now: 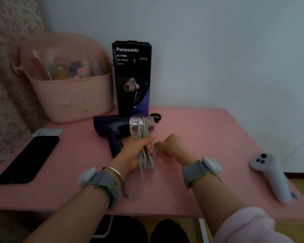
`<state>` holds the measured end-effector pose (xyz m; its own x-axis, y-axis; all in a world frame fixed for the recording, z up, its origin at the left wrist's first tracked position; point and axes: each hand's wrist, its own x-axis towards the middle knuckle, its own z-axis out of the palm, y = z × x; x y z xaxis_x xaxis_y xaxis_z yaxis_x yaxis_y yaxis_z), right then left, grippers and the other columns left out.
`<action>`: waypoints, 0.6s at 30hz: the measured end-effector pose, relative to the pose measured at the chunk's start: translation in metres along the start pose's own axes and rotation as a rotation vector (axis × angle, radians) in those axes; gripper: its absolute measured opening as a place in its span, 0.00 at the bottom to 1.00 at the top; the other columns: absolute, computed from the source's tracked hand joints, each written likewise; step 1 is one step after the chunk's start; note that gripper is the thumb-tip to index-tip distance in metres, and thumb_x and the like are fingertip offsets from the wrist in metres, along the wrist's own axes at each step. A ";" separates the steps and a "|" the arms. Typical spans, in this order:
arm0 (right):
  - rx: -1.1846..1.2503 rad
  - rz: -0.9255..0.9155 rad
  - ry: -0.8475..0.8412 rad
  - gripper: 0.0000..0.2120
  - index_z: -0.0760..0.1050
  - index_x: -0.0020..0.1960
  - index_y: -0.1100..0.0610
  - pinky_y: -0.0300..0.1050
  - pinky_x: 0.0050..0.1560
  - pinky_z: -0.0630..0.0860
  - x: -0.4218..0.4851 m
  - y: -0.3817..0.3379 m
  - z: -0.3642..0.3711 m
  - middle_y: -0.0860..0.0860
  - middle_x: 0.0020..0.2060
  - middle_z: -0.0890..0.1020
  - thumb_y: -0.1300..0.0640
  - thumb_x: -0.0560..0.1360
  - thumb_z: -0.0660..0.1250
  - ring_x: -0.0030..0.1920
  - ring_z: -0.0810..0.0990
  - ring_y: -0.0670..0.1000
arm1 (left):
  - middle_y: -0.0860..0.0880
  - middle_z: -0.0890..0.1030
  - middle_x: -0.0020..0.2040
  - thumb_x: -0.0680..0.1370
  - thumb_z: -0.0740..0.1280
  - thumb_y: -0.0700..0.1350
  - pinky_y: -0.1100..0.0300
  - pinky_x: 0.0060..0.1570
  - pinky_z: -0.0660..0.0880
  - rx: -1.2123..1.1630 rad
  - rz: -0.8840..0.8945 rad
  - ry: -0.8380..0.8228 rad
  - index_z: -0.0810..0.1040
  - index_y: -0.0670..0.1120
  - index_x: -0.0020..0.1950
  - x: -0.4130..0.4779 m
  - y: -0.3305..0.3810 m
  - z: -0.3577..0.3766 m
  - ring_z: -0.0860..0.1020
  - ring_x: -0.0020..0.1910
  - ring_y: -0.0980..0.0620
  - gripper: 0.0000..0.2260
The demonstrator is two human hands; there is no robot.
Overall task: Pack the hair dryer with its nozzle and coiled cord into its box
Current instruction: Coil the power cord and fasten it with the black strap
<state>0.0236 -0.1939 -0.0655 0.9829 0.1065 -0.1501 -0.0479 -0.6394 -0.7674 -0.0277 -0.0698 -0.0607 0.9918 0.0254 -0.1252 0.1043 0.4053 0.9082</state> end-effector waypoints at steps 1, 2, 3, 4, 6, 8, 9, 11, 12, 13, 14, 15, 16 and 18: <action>0.106 0.010 -0.003 0.10 0.77 0.31 0.64 0.39 0.24 0.71 0.000 0.001 0.003 0.54 0.20 0.78 0.59 0.68 0.70 0.23 0.74 0.51 | 0.51 0.68 0.18 0.77 0.63 0.37 0.64 0.22 0.71 0.001 -0.001 -0.024 0.70 0.44 0.35 0.000 0.000 0.001 0.68 0.17 0.54 0.10; 0.224 0.020 0.003 0.08 0.76 0.31 0.62 0.37 0.21 0.69 0.000 0.001 0.005 0.53 0.20 0.77 0.61 0.68 0.70 0.22 0.73 0.50 | 0.51 0.68 0.18 0.77 0.62 0.37 0.64 0.22 0.71 0.005 -0.003 -0.038 0.70 0.44 0.35 0.000 -0.001 0.002 0.68 0.17 0.54 0.10; 0.340 0.029 0.014 0.05 0.74 0.37 0.60 0.36 0.21 0.68 0.000 0.000 0.006 0.55 0.23 0.78 0.62 0.67 0.71 0.24 0.73 0.50 | 0.51 0.68 0.18 0.77 0.63 0.37 0.64 0.22 0.70 0.016 0.000 -0.034 0.70 0.44 0.35 0.000 0.000 0.003 0.68 0.18 0.54 0.10; 0.433 0.041 0.027 0.10 0.72 0.44 0.59 0.36 0.22 0.69 -0.001 -0.001 0.006 0.56 0.29 0.79 0.63 0.67 0.71 0.26 0.73 0.49 | 0.51 0.68 0.18 0.77 0.63 0.37 0.64 0.22 0.69 0.027 0.004 -0.019 0.71 0.44 0.36 0.000 0.000 0.002 0.68 0.18 0.55 0.10; 0.550 0.012 0.018 0.17 0.68 0.52 0.59 0.35 0.24 0.70 -0.001 -0.003 0.004 0.55 0.33 0.79 0.64 0.68 0.72 0.26 0.75 0.46 | 0.51 0.69 0.19 0.75 0.65 0.37 0.64 0.21 0.68 0.067 0.022 0.038 0.72 0.43 0.36 0.002 0.001 -0.001 0.68 0.18 0.55 0.08; 0.607 -0.083 -0.021 0.12 0.72 0.50 0.62 0.34 0.24 0.71 -0.002 -0.005 0.002 0.53 0.32 0.79 0.67 0.69 0.70 0.25 0.75 0.44 | 0.51 0.71 0.20 0.73 0.68 0.37 0.65 0.20 0.68 0.132 0.035 0.078 0.75 0.43 0.37 0.003 0.001 -0.003 0.68 0.18 0.55 0.06; 0.614 -0.120 -0.040 0.09 0.73 0.47 0.61 0.34 0.25 0.72 -0.002 -0.006 0.000 0.53 0.31 0.79 0.69 0.69 0.68 0.24 0.75 0.43 | 0.51 0.73 0.21 0.72 0.69 0.36 0.65 0.19 0.68 0.161 0.030 0.074 0.77 0.43 0.39 0.004 0.001 -0.003 0.68 0.19 0.56 0.04; 0.604 -0.174 -0.068 0.07 0.74 0.42 0.58 0.34 0.26 0.74 -0.004 -0.008 -0.002 0.53 0.31 0.78 0.69 0.70 0.67 0.24 0.76 0.43 | 0.50 0.73 0.22 0.70 0.70 0.33 0.65 0.19 0.68 0.198 0.003 0.051 0.79 0.43 0.42 0.004 0.000 -0.003 0.69 0.19 0.56 0.06; 0.605 -0.192 -0.087 0.07 0.74 0.41 0.58 0.35 0.27 0.75 -0.004 -0.008 -0.002 0.54 0.31 0.78 0.69 0.71 0.67 0.25 0.77 0.44 | 0.49 0.73 0.24 0.69 0.70 0.32 0.65 0.20 0.68 0.216 -0.008 0.044 0.80 0.43 0.43 0.003 -0.001 -0.002 0.69 0.20 0.56 0.07; 0.607 -0.203 -0.109 0.06 0.74 0.42 0.59 0.37 0.29 0.76 -0.004 -0.008 -0.003 0.55 0.31 0.78 0.68 0.71 0.67 0.27 0.77 0.46 | 0.47 0.73 0.26 0.69 0.71 0.32 0.64 0.20 0.68 0.237 -0.014 0.037 0.80 0.42 0.44 0.003 -0.001 -0.002 0.70 0.21 0.55 0.08; 0.604 -0.210 -0.132 0.04 0.75 0.44 0.60 0.39 0.31 0.77 -0.005 -0.009 -0.003 0.56 0.33 0.78 0.68 0.72 0.66 0.29 0.77 0.48 | 0.46 0.73 0.28 0.68 0.71 0.31 0.63 0.22 0.69 0.255 -0.015 0.026 0.80 0.42 0.45 0.003 -0.001 -0.002 0.71 0.23 0.53 0.09; 0.587 -0.218 -0.149 0.04 0.75 0.47 0.62 0.41 0.33 0.77 -0.007 -0.010 -0.004 0.56 0.34 0.78 0.67 0.72 0.65 0.32 0.77 0.50 | 0.44 0.74 0.30 0.68 0.71 0.31 0.62 0.24 0.71 0.274 -0.013 0.012 0.80 0.42 0.45 0.004 -0.001 -0.002 0.72 0.25 0.52 0.10; 0.564 -0.223 -0.167 0.05 0.76 0.49 0.62 0.44 0.34 0.77 -0.008 -0.012 -0.004 0.55 0.35 0.78 0.66 0.73 0.65 0.34 0.76 0.50 | 0.44 0.76 0.33 0.68 0.70 0.30 0.61 0.27 0.72 0.294 -0.011 0.006 0.80 0.42 0.45 0.005 -0.002 -0.001 0.74 0.27 0.51 0.10; 0.508 -0.242 -0.194 0.08 0.76 0.51 0.60 0.45 0.35 0.75 -0.013 -0.015 -0.005 0.51 0.37 0.78 0.62 0.73 0.64 0.36 0.75 0.48 | 0.45 0.78 0.34 0.67 0.70 0.30 0.62 0.28 0.74 0.333 -0.004 0.013 0.80 0.43 0.45 0.007 -0.002 0.001 0.76 0.28 0.53 0.11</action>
<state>0.0128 -0.1894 -0.0488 0.9283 0.3717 -0.0085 0.0469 -0.1398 -0.9891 -0.0212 -0.0716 -0.0625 0.9905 0.0366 -0.1325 0.1291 0.0845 0.9880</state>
